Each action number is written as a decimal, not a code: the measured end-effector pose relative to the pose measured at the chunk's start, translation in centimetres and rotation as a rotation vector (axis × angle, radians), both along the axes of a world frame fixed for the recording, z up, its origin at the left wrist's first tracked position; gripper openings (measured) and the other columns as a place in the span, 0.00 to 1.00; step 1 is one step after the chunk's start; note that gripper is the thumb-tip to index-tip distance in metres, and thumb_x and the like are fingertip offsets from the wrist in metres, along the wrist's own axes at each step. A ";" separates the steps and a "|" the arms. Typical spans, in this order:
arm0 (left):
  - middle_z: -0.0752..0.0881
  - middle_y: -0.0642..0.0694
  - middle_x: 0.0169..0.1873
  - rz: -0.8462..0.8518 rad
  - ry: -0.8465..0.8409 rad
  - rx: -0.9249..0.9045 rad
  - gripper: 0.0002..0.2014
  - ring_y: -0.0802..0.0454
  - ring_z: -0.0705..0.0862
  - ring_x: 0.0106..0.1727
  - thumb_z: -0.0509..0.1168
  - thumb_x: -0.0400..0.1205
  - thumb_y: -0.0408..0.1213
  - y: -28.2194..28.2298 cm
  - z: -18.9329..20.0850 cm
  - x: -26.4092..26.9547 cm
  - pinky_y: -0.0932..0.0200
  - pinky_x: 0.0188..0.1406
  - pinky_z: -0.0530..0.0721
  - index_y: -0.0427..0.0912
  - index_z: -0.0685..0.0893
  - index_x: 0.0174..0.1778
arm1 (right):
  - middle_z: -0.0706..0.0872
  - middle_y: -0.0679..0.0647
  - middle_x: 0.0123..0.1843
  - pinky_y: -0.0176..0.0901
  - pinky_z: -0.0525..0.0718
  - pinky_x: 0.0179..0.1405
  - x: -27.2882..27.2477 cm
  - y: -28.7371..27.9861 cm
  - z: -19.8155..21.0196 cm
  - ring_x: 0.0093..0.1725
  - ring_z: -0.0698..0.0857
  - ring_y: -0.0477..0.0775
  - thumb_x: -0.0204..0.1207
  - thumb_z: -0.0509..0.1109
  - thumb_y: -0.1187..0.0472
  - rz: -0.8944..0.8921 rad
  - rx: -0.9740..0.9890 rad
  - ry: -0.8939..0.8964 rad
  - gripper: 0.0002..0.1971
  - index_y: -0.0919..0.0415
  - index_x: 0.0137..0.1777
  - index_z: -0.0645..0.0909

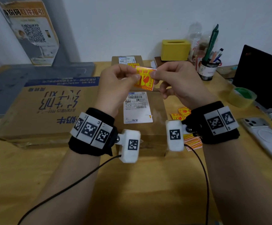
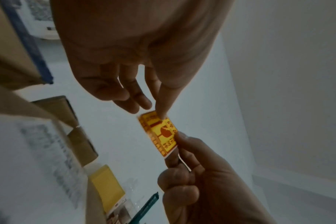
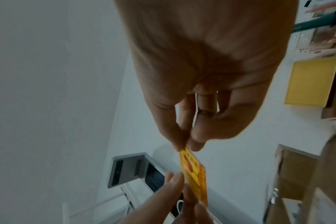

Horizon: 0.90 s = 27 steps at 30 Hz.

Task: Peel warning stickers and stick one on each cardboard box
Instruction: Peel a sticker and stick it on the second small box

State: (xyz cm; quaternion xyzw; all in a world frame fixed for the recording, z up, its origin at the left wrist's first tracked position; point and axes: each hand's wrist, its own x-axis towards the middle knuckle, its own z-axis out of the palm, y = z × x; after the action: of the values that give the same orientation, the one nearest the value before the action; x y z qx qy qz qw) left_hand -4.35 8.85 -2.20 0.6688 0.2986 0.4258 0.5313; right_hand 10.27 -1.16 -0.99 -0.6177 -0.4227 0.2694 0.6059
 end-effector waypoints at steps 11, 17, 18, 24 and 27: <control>0.92 0.38 0.55 -0.211 0.044 -0.017 0.08 0.52 0.90 0.50 0.74 0.79 0.36 0.8 0.2 0.7 0.54 0.42 0.87 0.50 0.92 0.52 | 0.93 0.61 0.38 0.40 0.82 0.20 1.6 0.6 0.2 0.24 0.82 0.55 0.81 0.75 0.68 0.194 0.001 0.016 0.04 0.64 0.44 0.87; 0.92 0.36 0.53 -0.218 0.040 -0.019 0.10 0.49 0.89 0.49 0.74 0.80 0.34 1.0 0.6 0.6 0.48 0.48 0.88 0.43 0.91 0.56 | 0.93 0.62 0.40 0.43 0.86 0.23 1.8 1.2 0.5 0.25 0.84 0.56 0.84 0.72 0.65 0.267 -0.009 0.004 0.07 0.63 0.45 0.90; 0.92 0.36 0.53 -0.213 0.038 -0.011 0.10 0.49 0.89 0.49 0.74 0.80 0.34 1.0 0.8 0.6 0.47 0.48 0.89 0.43 0.91 0.56 | 0.94 0.62 0.41 0.44 0.87 0.24 1.8 1.2 0.6 0.25 0.85 0.57 0.84 0.71 0.64 0.275 -0.006 0.014 0.08 0.63 0.46 0.90; 0.94 0.42 0.50 -0.262 0.021 -0.019 0.09 0.57 0.91 0.45 0.70 0.83 0.31 1.2 1.6 0.9 0.60 0.42 0.88 0.43 0.91 0.57 | 0.94 0.64 0.42 0.47 0.89 0.25 2.3 1.4 0.8 0.26 0.86 0.57 0.86 0.68 0.63 0.321 0.049 0.077 0.11 0.61 0.46 0.92; 0.94 0.50 0.43 -0.292 0.014 -0.013 0.09 0.59 0.91 0.45 0.69 0.83 0.30 1.2 1.8 0.8 0.61 0.44 0.89 0.45 0.91 0.54 | 0.94 0.63 0.42 0.46 0.89 0.24 2.4 1.2 0.7 0.26 0.86 0.56 0.83 0.70 0.61 0.343 0.068 0.090 0.11 0.57 0.44 0.94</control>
State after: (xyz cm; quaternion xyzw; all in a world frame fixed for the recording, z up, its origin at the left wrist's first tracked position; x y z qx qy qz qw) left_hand -3.51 10.04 -0.35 0.7045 0.2045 0.3372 0.5900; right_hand 12.63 0.06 -0.25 -0.5029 -0.5033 0.3816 0.5900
